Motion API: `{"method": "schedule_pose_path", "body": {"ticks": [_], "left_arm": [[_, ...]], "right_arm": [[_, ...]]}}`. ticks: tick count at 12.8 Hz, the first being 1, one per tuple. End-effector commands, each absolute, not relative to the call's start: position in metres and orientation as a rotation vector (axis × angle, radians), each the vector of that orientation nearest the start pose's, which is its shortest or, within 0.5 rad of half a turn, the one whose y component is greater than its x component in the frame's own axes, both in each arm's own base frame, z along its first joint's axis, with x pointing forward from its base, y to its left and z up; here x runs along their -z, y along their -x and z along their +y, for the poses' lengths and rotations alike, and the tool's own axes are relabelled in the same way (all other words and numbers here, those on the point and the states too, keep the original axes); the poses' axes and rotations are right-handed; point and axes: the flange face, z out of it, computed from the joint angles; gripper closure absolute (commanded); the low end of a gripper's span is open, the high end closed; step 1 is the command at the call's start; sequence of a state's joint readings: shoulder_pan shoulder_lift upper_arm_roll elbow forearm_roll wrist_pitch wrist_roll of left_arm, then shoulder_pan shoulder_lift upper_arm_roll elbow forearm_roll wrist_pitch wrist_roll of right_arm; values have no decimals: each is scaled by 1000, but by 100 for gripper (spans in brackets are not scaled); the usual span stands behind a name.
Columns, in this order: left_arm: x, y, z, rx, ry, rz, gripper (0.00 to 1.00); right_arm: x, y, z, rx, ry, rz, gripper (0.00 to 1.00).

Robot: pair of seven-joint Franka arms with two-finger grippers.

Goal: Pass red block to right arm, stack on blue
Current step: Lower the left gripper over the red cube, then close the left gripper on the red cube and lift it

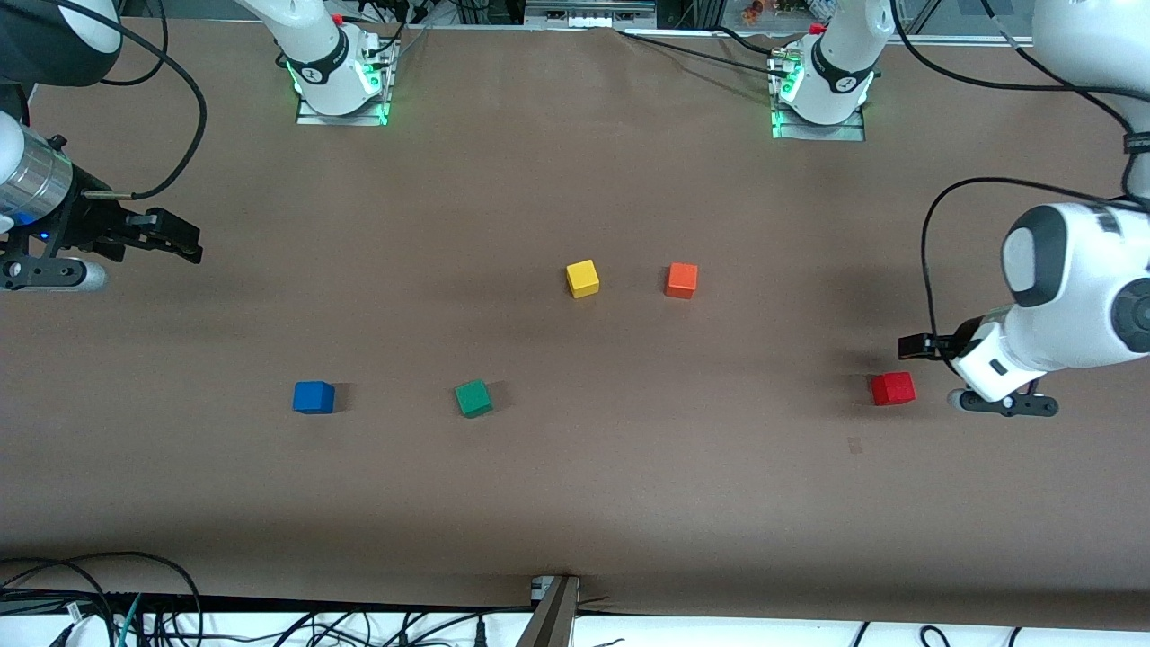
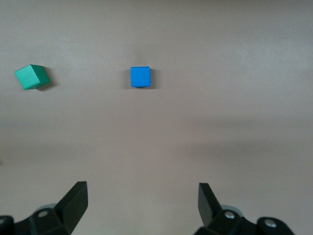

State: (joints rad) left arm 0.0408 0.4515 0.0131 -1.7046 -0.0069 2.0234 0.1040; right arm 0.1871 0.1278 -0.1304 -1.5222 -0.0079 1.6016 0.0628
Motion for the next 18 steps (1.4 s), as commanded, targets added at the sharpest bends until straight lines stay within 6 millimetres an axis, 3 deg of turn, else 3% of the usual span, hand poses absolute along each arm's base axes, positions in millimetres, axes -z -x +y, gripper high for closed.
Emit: {"method": "schedule_pose_path", "body": {"ticks": [1,3,5,9,14,18], "left_arm": [[-286,-636,40,-135,3147,88,0],[-258,-638,59,-120,3150,41,0],[-237,-641,62,-98,3148,26,0],[-212,-643,59,-71,3157,-28,0],[-192,-644,55,-46,3158,-44,0],[-192,-645,50,-52,3155,-133,0]], "right_arm": [[-581,-594,37,-74,3167,15,0],[-581,-594,37,-71,3167,15,0],[-581,-594,37,-74,3167,15,0],[-581,-594,37,-74,3167,15,0],[-581,-594,37,-74,3167,15,0],[-580,-593,37,-81,3167,15,0]]}}
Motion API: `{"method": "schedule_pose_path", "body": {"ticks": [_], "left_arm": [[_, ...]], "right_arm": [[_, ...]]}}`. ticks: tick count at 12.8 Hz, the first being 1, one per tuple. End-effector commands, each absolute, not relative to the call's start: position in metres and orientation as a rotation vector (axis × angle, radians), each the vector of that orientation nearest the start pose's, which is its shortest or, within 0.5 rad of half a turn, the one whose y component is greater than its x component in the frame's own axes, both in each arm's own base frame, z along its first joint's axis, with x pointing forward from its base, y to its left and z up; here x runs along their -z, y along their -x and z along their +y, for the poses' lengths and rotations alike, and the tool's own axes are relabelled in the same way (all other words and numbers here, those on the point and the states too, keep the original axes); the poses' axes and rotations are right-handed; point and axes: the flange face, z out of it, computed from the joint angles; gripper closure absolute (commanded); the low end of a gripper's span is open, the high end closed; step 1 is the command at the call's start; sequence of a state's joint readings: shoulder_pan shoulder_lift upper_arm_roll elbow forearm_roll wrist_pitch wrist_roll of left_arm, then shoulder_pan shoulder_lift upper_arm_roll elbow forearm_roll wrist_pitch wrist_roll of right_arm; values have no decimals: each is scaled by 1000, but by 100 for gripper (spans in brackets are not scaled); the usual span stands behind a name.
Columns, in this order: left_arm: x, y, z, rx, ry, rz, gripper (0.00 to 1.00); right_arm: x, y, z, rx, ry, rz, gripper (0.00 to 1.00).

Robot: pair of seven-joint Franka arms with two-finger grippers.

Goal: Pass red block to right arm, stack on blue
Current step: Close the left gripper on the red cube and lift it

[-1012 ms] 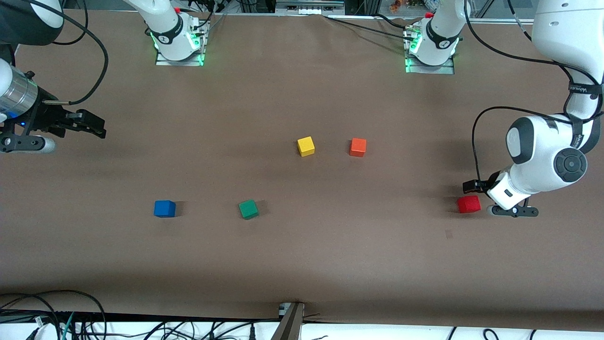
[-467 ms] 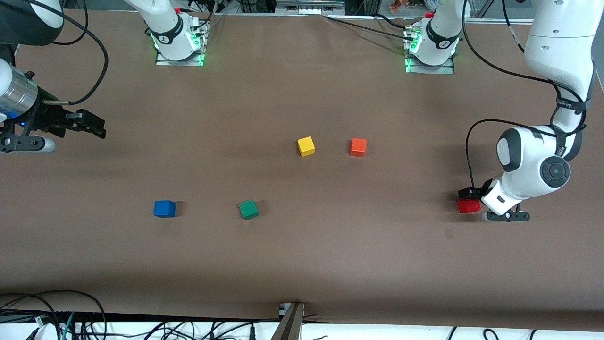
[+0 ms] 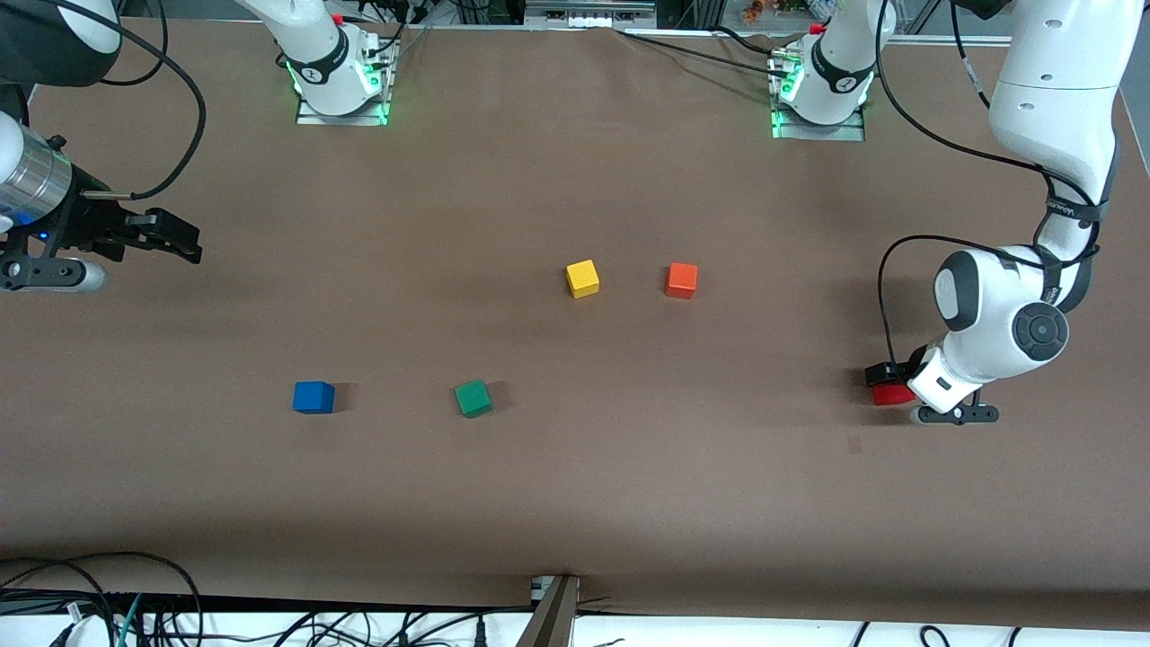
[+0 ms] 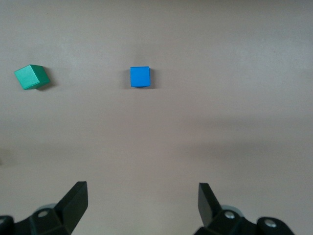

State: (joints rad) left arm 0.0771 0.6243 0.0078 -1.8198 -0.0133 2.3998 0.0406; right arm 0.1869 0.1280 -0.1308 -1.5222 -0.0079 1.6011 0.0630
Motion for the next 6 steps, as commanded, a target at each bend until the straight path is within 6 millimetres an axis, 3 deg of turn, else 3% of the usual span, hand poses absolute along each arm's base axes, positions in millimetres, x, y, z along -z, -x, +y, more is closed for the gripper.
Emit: {"method": "schedule_pose_path", "body": {"ticks": [1,3,5,6], "left_arm": [[-191,-644,50,-59,3155,-133,4],[-193,-645,50,-57,3155,-114,54],[-200,-648,51,-40,3148,-94,86],[-209,-652,52,-17,3147,-97,94]], "right_arm": [[-579,-593,37,-88,3167,16,0],[-579,-593,37,-93,3167,16,0],[-578,-592,37,-95,3167,16,0],[-579,-593,37,-93,3167,11,0]]}}
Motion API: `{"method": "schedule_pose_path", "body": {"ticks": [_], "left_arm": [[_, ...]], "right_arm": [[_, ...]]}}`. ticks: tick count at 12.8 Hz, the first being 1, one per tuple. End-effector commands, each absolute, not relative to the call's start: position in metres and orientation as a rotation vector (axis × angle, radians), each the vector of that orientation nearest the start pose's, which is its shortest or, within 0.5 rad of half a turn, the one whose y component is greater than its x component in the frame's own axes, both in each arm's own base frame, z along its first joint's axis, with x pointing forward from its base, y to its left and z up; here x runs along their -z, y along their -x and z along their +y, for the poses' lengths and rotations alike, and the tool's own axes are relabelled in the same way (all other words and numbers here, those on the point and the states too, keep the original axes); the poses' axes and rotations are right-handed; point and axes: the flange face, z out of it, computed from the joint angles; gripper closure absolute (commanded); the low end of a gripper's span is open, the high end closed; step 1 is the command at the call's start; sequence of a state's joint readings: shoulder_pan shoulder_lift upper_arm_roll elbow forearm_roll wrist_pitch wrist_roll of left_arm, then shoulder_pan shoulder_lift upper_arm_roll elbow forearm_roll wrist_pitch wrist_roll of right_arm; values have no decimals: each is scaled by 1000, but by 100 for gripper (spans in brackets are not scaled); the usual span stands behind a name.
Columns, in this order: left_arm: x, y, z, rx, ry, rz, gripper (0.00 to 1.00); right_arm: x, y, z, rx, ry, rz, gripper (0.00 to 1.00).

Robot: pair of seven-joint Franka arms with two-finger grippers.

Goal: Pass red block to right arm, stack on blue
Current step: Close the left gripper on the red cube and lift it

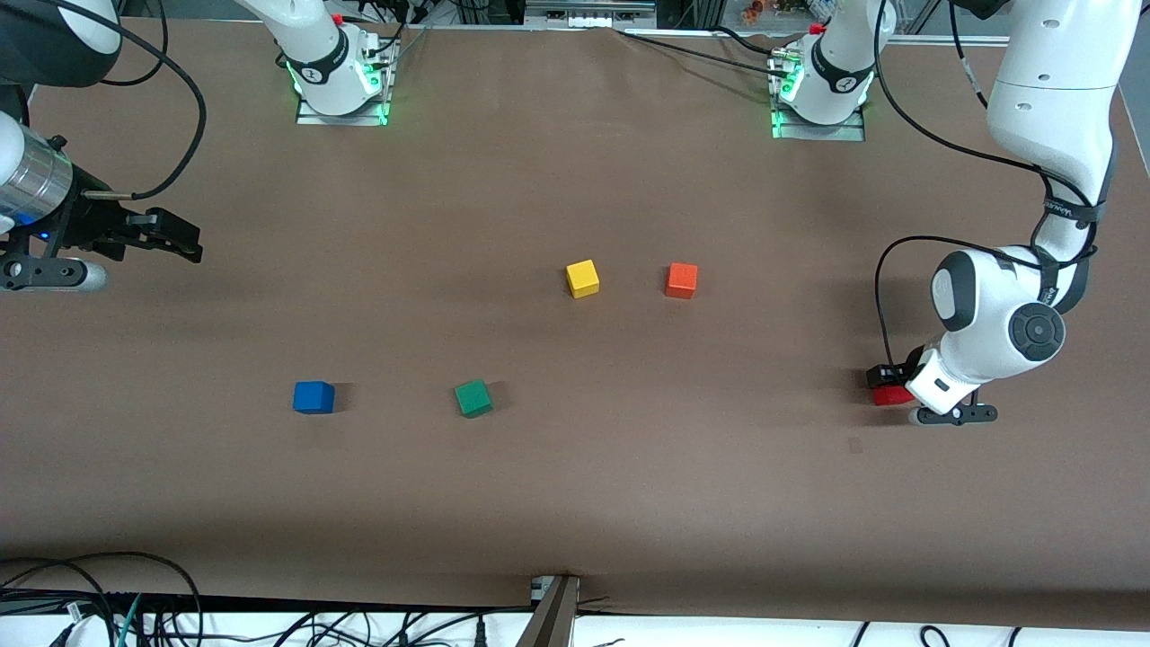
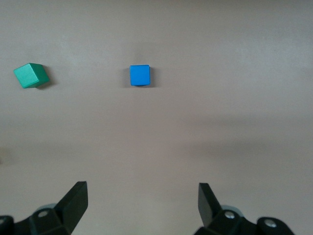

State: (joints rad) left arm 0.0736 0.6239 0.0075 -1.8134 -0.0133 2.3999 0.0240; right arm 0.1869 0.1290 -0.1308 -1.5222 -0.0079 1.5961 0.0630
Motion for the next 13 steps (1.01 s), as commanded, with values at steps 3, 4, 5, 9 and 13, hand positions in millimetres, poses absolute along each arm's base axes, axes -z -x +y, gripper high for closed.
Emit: {"method": "schedule_pose_path", "body": {"ticks": [3,4,5,9,13], "left_arm": [[-244,-662,50,25,3149,33,100],[-259,-666,49,5,3153,69,100],[-277,-672,48,-19,3158,79,100],[-346,-693,17,-77,3188,220,100],[-408,-696,-4,-94,3220,469,100]], "right_arm": [[-579,-593,37,-93,3167,11,0],[-579,-593,37,-93,3167,11,0],[-579,-593,37,-93,3167,8,0],[-578,-592,37,-95,3167,8,0],[-579,-593,37,-93,3167,8,0]]}}
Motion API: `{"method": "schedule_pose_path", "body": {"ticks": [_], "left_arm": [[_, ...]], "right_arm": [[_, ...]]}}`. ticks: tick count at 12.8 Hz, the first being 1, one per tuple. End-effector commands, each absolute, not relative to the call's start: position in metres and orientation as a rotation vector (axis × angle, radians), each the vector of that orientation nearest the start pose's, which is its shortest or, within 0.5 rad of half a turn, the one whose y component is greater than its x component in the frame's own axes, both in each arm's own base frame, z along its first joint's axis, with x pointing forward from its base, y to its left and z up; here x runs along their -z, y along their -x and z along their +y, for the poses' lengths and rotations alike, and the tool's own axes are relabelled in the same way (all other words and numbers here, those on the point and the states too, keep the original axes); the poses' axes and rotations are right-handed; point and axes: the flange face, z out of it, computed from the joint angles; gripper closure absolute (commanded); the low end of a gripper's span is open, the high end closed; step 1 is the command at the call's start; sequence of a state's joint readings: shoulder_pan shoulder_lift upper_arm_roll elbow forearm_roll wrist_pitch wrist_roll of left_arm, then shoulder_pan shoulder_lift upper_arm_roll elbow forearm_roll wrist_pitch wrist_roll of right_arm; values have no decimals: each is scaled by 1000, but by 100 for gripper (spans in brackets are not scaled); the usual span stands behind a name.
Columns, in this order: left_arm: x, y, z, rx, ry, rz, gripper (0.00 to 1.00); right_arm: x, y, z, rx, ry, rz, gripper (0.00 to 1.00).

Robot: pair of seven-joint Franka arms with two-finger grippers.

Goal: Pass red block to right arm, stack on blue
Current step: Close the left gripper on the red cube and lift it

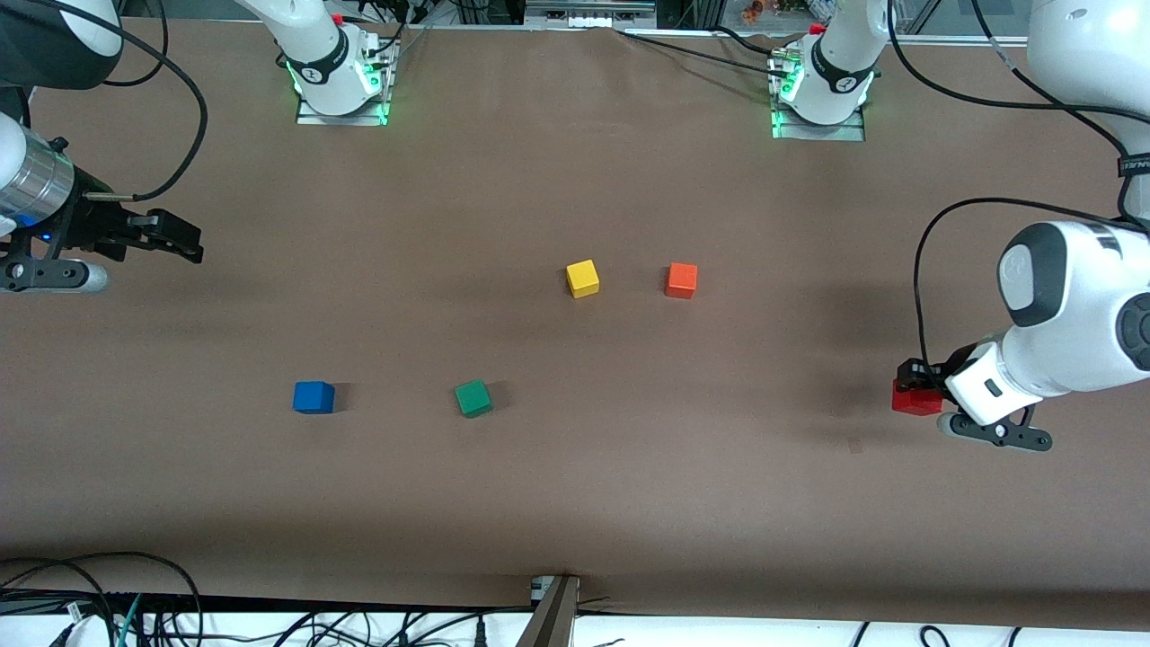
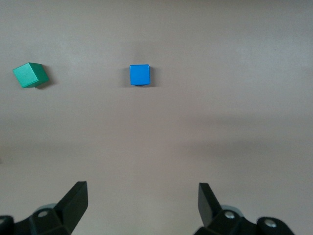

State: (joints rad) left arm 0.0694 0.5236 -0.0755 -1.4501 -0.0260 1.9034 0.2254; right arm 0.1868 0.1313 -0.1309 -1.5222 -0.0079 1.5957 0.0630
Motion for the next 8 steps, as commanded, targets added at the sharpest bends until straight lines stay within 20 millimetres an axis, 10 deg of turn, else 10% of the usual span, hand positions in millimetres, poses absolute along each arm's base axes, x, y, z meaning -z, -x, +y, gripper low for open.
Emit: {"method": "schedule_pose_path", "body": {"ticks": [1,8], "left_arm": [[-421,-696,-10,-69,3207,549,100],[-435,-695,-52,281,3393,1304,100]], "right_arm": [[-579,-592,37,-93,3167,6,0],[-579,-593,37,-83,3167,6,0]]}}
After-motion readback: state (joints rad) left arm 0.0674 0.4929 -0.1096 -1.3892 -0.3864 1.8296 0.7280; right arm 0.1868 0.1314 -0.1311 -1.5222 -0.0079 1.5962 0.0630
